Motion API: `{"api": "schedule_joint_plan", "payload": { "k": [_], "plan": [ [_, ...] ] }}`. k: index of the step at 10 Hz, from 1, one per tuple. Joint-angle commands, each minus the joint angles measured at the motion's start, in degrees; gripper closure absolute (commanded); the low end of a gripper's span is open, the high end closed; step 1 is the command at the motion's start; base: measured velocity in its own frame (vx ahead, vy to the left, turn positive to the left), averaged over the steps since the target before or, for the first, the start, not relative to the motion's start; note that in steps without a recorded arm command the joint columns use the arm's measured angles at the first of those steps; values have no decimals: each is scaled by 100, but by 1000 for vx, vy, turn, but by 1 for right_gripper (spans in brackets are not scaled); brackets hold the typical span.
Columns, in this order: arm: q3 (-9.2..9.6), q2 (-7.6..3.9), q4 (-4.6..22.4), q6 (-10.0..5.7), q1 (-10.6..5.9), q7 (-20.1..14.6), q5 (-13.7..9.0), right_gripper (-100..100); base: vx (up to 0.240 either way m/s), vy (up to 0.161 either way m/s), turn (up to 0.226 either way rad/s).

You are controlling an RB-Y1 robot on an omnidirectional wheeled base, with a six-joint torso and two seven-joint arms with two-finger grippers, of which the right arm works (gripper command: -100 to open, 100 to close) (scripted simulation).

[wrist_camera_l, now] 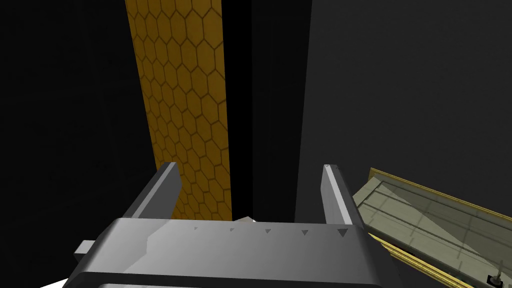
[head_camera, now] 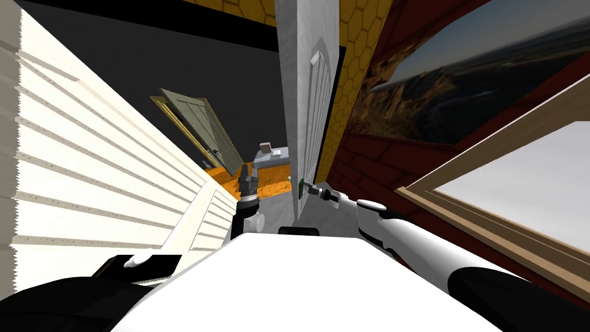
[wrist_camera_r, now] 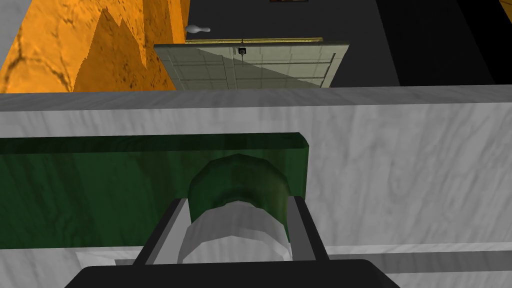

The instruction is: Pull the door open

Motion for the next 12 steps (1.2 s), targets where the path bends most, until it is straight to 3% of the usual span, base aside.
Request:
{"api": "schedule_joint_plan", "payload": {
  "k": [1, 8, 12],
  "plan": [
    [44, -3, -9, -26, -1, -8, 11, 100, -61, -217, 110],
    [232, 96, 167, -263, -114, -87, 28, 100, -54, -228, 132],
    [281, 145, 261, -321, -136, -106, 32, 100, -25, -143, 87]
  ]
}}
